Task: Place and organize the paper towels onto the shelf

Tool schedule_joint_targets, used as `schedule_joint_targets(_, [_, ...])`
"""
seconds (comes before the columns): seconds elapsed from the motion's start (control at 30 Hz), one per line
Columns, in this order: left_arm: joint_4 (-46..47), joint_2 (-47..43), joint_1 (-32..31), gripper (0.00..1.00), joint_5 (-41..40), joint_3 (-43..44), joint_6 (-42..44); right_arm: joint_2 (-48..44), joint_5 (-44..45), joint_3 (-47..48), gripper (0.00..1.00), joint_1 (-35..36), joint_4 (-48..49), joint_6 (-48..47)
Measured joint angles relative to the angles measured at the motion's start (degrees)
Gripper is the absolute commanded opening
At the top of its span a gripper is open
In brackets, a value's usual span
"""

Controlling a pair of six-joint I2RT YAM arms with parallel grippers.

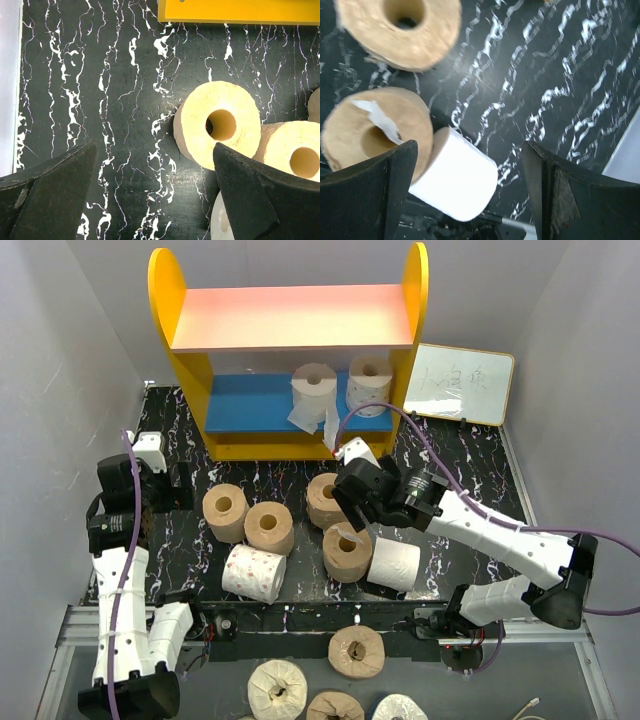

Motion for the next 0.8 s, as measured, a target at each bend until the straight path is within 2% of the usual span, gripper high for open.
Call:
schedule_joint_targets(0.1, [-0.2, 0.6, 0.0, 0.99, -0.1, 0.0, 0.0, -1.6, 2.8, -1.2, 0.83, -0.1, -4.6, 4.7])
schedule_joint_targets(0.2, [-1.0, 3.7, 0.0, 0.99, -1.8, 0.7, -0.6, -7.6, 6.0, -1.2, 0.84, -0.1, -4.9, 8.5])
schedule_joint_targets(0.37, [-4.8, 18.7, 0.0, 0.99, 0.0, 5.8, 1.1, -18.1, 9.7, -2.1, 0.85, -0.1, -3.4, 13.9])
schedule_joint_targets(0.53, [-11.9, 27.5, -0.2, 0.99, 6.7, 7.9, 9.7, -23.3, 10.4, -6.6, 0.83, -0.2, -0.6, 18.2])
schedule_joint_targets(0.67, [-13.4, 27.1, -0.6, 0.99, 10.5, 7.8, 14.3, -23.5, 9.1, -9.9, 0.82, -0.2, 1.7, 18.7])
schedule_joint_targets(0.8, [-11.8, 19.0, -3.3, 0.97, 11.4, 6.8, 17.3, -19.2, 6.6, -10.7, 0.84, -0.2, 3.0, 18.0])
